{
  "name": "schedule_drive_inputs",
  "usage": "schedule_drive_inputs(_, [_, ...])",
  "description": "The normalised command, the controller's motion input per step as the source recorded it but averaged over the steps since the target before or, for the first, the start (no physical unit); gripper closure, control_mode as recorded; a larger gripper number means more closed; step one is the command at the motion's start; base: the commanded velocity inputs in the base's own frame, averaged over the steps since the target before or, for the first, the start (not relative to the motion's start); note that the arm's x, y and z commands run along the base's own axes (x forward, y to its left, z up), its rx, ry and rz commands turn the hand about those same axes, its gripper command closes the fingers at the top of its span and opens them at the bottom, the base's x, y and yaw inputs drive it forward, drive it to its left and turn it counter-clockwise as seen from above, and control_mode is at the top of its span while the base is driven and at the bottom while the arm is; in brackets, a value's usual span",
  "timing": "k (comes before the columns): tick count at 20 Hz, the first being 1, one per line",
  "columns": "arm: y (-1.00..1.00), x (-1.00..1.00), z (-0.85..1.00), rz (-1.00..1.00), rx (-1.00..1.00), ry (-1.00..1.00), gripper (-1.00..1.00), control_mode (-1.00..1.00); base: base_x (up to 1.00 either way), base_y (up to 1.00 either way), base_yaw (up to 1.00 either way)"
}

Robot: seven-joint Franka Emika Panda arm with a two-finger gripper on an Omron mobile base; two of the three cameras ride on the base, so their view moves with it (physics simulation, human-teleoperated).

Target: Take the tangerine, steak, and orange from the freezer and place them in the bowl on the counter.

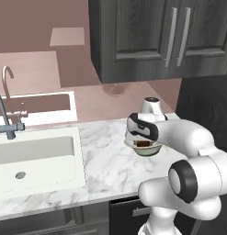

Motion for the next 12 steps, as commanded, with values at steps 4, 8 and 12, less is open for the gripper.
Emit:
schedule_drive_inputs(4, [0.00, 0.00, 0.00, 0.00, 0.00, 0.04, -1.00, -1.00, 0.00, 0.00, 0.00])
schedule_drive_inputs(8, [-0.01, -0.05, 0.00, 0.00, 0.00, 0.02, -1.00, -1.00, 0.00, 0.00, 0.00])
schedule_drive_inputs(12, [-0.16, -0.24, -0.06, 0.00, 0.00, 0.00, -1.00, -1.00, 0.00, 0.00, 0.00])
